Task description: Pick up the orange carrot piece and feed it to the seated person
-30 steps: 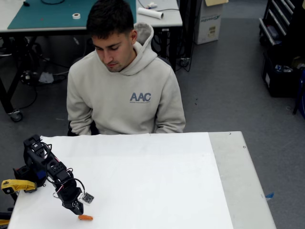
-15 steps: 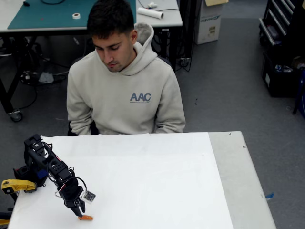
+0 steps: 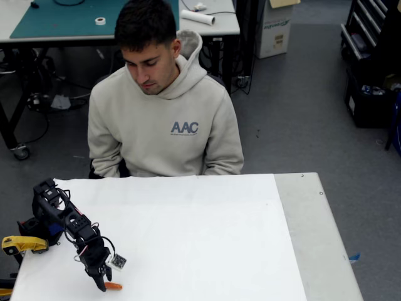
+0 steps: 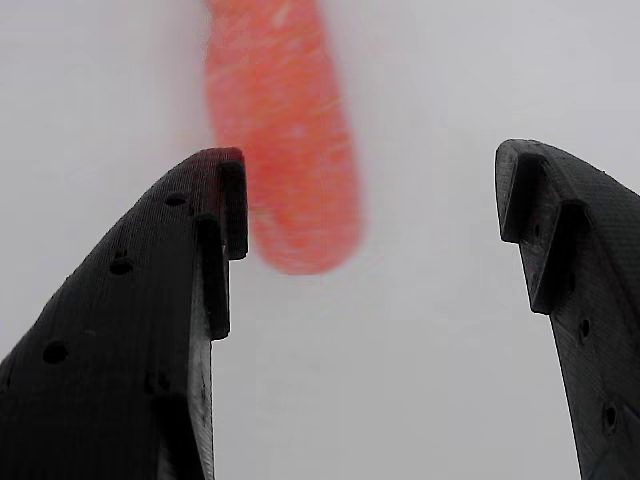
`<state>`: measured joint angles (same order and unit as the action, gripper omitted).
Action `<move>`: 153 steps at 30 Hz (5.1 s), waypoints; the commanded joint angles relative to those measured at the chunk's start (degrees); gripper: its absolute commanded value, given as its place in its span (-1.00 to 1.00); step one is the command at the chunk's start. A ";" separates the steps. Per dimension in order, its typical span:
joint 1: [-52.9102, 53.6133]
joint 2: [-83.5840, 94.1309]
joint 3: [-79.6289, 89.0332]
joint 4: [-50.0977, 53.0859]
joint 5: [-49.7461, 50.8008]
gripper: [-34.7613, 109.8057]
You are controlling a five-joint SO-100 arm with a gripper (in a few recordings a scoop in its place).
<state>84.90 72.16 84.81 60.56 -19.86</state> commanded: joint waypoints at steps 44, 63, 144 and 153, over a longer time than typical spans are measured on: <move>-3.43 11.34 -15.29 -0.18 -6.42 -0.55; -28.30 17.14 -37.97 -0.18 -49.13 -0.55; -75.76 -18.72 -104.15 -21.80 -63.19 -0.55; -75.76 -20.13 -104.15 -21.71 -63.19 -0.55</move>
<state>9.40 49.31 -14.33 39.99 -82.71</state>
